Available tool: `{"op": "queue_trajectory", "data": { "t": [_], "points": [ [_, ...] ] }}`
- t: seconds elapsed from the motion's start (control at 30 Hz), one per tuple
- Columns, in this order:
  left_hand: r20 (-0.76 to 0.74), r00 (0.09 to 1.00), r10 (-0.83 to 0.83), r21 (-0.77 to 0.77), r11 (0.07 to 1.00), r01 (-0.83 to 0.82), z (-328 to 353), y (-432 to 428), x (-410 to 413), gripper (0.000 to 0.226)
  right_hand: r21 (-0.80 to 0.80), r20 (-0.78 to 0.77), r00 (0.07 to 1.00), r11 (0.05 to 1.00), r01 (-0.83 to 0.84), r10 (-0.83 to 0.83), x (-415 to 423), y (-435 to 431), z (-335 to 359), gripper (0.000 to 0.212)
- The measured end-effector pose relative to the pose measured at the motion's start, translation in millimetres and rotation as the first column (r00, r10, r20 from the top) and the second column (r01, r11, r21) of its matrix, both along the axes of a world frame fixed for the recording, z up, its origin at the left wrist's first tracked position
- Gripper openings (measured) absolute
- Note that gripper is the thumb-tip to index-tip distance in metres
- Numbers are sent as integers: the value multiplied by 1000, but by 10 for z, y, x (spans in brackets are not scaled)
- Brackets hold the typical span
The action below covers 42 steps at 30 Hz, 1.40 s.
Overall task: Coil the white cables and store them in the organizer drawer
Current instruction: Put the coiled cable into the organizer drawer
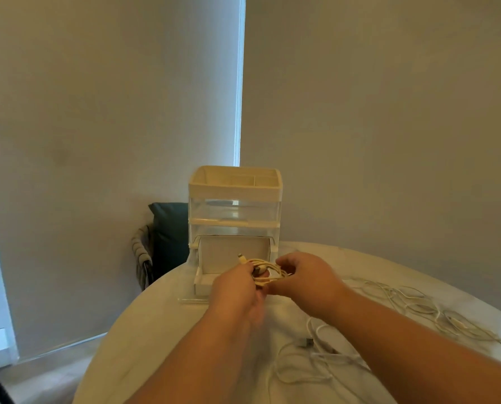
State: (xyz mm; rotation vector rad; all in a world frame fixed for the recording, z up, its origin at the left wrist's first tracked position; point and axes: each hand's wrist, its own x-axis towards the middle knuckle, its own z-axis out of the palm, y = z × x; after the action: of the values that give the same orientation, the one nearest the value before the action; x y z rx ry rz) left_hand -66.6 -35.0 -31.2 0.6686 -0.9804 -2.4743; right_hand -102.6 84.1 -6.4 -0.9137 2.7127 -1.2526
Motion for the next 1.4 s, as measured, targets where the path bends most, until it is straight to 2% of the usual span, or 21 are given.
{"op": "queue_trajectory", "data": {
  "t": [0.2, 0.37, 0.47, 0.53, 0.63, 0.7, 0.83, 0.97, 1.07, 1.23, 1.3, 1.4],
  "points": [
    [170, 985, -13, -237, 970, 54, 100, -226, -250, 16, 57, -18, 1000, 998, 24, -23, -378, -289, -86, 24],
    [312, 949, -53, -442, 876, 194, 233, -489, -381, 14, 156, -32, 999, 987, 31, -26, -635, -480, -109, 31],
    [447, 894, -15, -619, 716, 322, 300, -634, -479, 18, 240, -59, 998, 970, 28, -14, -728, -592, -126, 33],
    [522, 851, 45, -712, 572, 407, 318, -706, -536, 20, 275, -79, 997, 961, 31, -10, -786, -650, -148, 32],
    [615, 764, 192, -785, 232, 574, 305, -777, -604, 22, 363, -121, 992, 931, 29, 16, -847, -699, -179, 31],
    [656, 724, 215, -754, 131, 644, 286, -815, -666, 21, 410, -133, 991, 912, 24, 33, -870, -719, -194, 30],
    [722, 648, 243, -672, 21, 741, 234, -856, -771, 28, 490, -157, 987, 871, 37, 47, -890, -751, -169, 26],
    [744, 581, 331, -558, -172, 812, 214, -844, -849, 33, 669, -182, 975, 743, 31, 124, -860, -784, -155, 27],
    [732, 525, 435, -446, -277, 851, 178, -822, -936, 35, 672, -236, 964, 737, 70, 123, -814, -762, -175, 27],
    [700, 513, 496, -420, -295, 858, 104, -828, -1047, 33, 732, -271, 953, 672, 110, 138, -784, -668, -219, 36],
    [693, 514, 505, -392, -335, 857, 114, -821, -1037, 32, 754, -266, 953, 646, 113, 143, -723, -645, -197, 34],
    [698, 505, 508, -337, -388, 858, 166, -813, -990, 30, 747, -247, 961, 656, 105, 127, -641, -618, -143, 31]
  ]
}}
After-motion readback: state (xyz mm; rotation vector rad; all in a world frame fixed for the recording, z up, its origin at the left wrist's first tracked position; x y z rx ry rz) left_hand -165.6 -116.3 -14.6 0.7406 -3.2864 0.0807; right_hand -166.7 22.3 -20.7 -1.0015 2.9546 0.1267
